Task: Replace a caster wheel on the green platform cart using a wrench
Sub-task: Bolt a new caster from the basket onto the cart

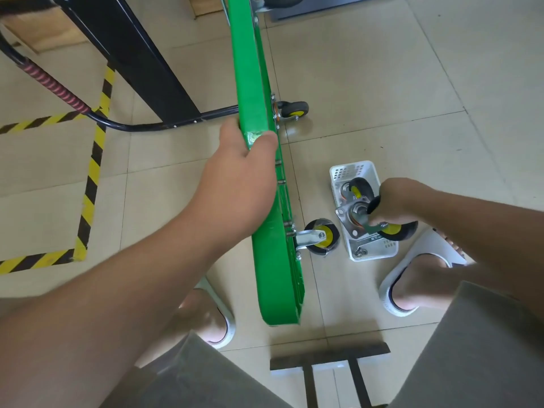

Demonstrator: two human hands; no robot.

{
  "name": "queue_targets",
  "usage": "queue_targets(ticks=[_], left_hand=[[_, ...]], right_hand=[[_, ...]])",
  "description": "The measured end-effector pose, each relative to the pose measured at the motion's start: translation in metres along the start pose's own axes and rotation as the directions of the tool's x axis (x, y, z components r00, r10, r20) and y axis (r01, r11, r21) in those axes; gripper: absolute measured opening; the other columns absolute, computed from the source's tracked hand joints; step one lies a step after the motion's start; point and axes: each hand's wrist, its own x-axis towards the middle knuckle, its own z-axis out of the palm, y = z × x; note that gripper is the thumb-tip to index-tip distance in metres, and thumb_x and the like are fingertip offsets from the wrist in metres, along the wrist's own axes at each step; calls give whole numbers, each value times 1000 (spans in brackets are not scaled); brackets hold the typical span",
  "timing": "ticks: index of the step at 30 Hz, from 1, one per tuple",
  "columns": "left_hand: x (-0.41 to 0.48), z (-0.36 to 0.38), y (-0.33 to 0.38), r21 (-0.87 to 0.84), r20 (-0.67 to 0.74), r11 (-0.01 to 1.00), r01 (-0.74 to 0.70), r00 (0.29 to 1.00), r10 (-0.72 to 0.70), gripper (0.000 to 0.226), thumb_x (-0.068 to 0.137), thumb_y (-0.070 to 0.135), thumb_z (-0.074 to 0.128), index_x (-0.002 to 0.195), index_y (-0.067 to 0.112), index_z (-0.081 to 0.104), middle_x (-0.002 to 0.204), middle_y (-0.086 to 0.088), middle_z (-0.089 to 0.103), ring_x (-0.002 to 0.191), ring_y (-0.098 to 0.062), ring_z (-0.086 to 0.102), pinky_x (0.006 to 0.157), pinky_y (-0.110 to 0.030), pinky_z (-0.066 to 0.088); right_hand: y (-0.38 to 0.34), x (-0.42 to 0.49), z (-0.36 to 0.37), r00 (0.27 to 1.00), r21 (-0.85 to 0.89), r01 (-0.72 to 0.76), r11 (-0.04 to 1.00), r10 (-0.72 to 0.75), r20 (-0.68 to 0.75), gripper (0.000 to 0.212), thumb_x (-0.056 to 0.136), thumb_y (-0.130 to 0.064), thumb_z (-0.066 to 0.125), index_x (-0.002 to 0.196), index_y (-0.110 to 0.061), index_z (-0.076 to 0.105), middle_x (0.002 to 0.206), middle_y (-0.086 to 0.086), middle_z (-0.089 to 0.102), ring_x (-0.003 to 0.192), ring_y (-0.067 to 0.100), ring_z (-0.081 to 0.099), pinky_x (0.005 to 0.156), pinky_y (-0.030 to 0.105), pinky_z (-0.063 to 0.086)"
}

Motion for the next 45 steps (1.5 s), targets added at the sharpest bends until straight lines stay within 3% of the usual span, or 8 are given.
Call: queue_targets(ticks=[4,13,20,26,29,32,39,45], left_hand=[[0,0,-2,-87,18,995,56,998,-55,16,107,40,38,117,44,50,99,3,67,87,-20,68,77,-42,60],[2,-2,-4,-85,2,993,86,996,-86,16,106,43,40,112,46,54,72,11,61,55,-3,55,60,-29,53],[3,-2,-2,-99,12,990,97,995,-96,17,106,42,41,116,48,53,67,16,58,51,-3,53,46,-22,51],[2,-1,0,-90,1,989,114,993,-115,17,106,44,41,113,49,55,66,15,58,55,-6,55,64,-40,58],[3,-1,0,-74,-9,991,109,994,-110,17,106,43,41,113,47,55,62,17,57,49,-3,51,59,-34,50],[3,-1,-1,-64,-12,992,108,994,-108,16,106,43,40,111,46,55,58,18,55,46,-2,48,55,-30,46],[3,-2,0,-90,-8,988,122,992,-123,15,104,43,40,106,48,54,62,19,57,47,0,49,46,-22,47],[3,-1,-3,-69,-16,991,111,994,-112,16,104,44,39,104,45,54,58,20,56,44,2,48,40,-16,41]], right_hand=[[8,12,12,995,101,-90,991,86,49,33,74,-34,82,79,-8,63,77,9,67,68,22,64,57,27,46],[17,33,30,977,228,-208,951,192,91,30,74,-26,81,83,-4,63,77,14,69,69,30,70,70,34,57],[16,46,39,971,243,-239,940,228,72,31,73,-27,83,81,-6,61,73,11,66,63,24,62,52,26,40],[13,57,47,967,252,-253,934,246,60,35,74,-30,83,88,-5,62,76,14,68,64,28,66,54,27,48],[17,62,47,954,408,-301,862,274,126,35,75,-24,83,91,-2,61,83,18,66,70,33,67,67,36,59],[21,64,45,937,527,-348,775,288,196,29,80,-16,80,91,-2,57,81,18,61,65,30,61,60,33,51],[18,63,53,939,453,-334,827,332,86,37,72,-27,82,93,-2,63,61,16,67,44,28,64,49,27,49],[21,74,62,912,642,-374,669,391,123,53,74,-30,87,107,-1,60,85,18,67,68,32,68,56,30,48]])
